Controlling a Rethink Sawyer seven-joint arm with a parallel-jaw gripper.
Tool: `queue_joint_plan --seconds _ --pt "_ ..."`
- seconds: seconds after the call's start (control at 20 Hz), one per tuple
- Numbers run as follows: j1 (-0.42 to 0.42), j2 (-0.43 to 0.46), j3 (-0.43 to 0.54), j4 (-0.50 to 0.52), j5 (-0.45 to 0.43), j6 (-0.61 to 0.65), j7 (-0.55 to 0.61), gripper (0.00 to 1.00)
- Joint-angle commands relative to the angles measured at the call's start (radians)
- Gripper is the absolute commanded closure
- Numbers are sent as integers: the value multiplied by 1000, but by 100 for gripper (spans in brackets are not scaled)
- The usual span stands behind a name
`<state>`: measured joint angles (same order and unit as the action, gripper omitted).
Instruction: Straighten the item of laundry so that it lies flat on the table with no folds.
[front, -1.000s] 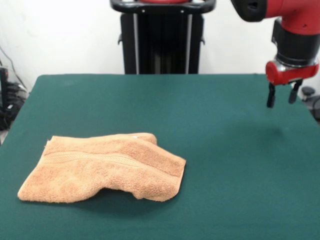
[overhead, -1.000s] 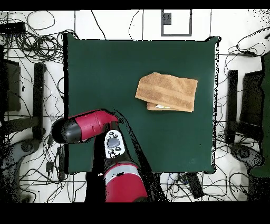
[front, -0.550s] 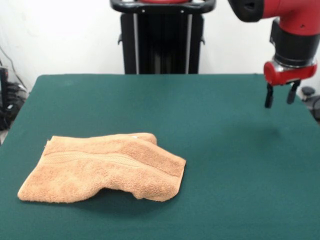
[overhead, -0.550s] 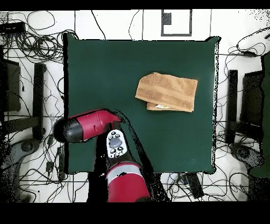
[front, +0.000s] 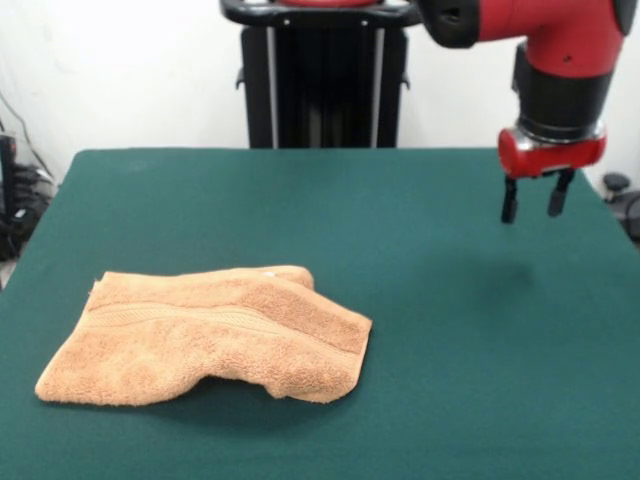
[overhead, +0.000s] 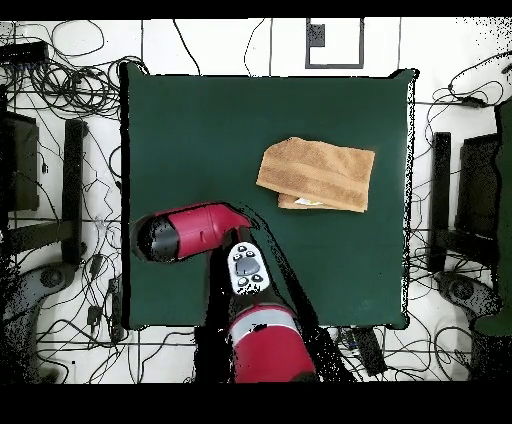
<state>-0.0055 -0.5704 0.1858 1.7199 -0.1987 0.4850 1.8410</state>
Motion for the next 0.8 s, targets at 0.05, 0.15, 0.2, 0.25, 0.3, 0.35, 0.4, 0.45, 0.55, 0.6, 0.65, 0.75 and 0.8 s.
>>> queue_joint_plan --seconds 0.05,0.15,0.2,0.25,0.3,0.35,0.4,0.45,0.55,0.6,0.65,0.75,0.8 --pt "-33 49 61 81 -32 -61 50 0" --pt "-37 51 62 82 -39 -65 48 0" --pt "-39 52 62 81 -42 -66 46 0" --pt "-41 51 62 86 -46 -69 45 0" --pt "-43 51 62 86 -48 -69 44 0" --pt "-45 50 64 90 -50 -72 43 0" --pt "-48 50 65 91 -51 -73 42 0" --pt "-52 49 66 97 -54 -78 41 0" --pt "-58 48 69 103 -56 -82 38 0" --pt "-61 48 69 106 -57 -84 36 0" --pt "-65 49 70 107 -59 -88 34 0" --pt "-73 51 72 109 -61 -90 28 0" --pt "-77 52 74 111 -63 -92 26 0"
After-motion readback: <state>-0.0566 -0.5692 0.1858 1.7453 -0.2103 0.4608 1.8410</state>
